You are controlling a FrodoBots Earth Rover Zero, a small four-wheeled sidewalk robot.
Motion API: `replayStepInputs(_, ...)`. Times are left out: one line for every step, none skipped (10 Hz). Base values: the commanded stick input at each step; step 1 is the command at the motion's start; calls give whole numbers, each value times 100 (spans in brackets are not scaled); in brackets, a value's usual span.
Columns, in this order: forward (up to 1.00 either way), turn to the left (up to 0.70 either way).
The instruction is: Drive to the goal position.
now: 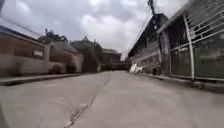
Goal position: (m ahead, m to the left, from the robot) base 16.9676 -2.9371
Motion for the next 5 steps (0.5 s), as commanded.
replayStepInputs(50, -49)
replayStepInputs(50, -25)
replayStepInputs(50, 1)
replayStepInputs(50, 1)
replayStepInputs(50, 1)
